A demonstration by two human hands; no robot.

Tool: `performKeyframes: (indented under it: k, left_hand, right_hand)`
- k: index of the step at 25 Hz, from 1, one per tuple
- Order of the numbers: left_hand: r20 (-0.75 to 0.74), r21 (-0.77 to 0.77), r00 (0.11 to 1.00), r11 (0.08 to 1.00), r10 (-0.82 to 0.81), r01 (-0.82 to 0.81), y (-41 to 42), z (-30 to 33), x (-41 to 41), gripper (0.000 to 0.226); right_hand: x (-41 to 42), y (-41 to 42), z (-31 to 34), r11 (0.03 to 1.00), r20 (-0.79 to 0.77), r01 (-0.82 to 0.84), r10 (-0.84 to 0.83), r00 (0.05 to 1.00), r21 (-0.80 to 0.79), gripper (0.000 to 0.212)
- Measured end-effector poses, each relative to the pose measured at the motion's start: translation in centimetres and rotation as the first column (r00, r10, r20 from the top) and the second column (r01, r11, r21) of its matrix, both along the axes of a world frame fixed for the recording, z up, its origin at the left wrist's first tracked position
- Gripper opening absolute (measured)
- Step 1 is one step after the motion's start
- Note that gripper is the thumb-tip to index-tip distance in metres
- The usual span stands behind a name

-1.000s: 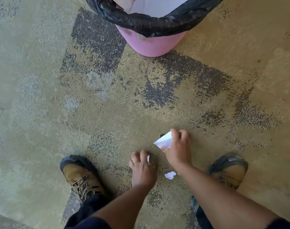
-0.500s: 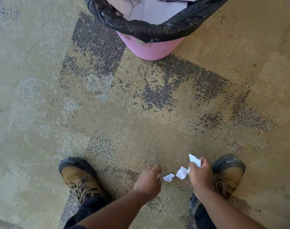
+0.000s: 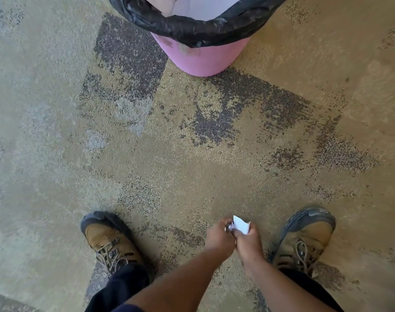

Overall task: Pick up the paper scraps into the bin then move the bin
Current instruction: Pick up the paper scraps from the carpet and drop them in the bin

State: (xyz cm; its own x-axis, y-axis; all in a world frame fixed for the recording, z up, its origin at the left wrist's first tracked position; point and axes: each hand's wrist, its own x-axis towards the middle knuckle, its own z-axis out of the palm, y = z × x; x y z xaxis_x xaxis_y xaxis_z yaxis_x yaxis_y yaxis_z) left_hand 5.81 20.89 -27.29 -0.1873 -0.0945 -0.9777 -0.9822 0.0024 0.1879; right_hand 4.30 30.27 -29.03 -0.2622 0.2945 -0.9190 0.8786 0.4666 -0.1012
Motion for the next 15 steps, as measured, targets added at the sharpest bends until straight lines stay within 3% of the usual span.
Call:
performKeyframes:
  k: [4,9,15]
  left_hand:
    - [-0.187,-0.042,0.982,0.999,0.001,-0.009,-4.6,1.5,-1.9,0.025]
    - [-0.438,-0.201,0.899,0.971,0.029,-0.13,-10.6,5.0,-7.5,0.018]
    - [-0.777,-0.219,0.619,0.877,0.109,-0.429,-16.2,19.4,-17.1,0.006]
  right_hand:
    - [-3.0,-3.0,1.2,0.973,-0.081,0.087,-0.106,0.991,-0.213,0.032]
    - [-10.4,-10.3,5.6,0.875,-0.292,0.019,-0.182,0.939,-0.483,0.016]
    - [-20.6,-18.5,20.2,0.749,-0.527,-0.127,-0.324,0.786,-0.65,0.017]
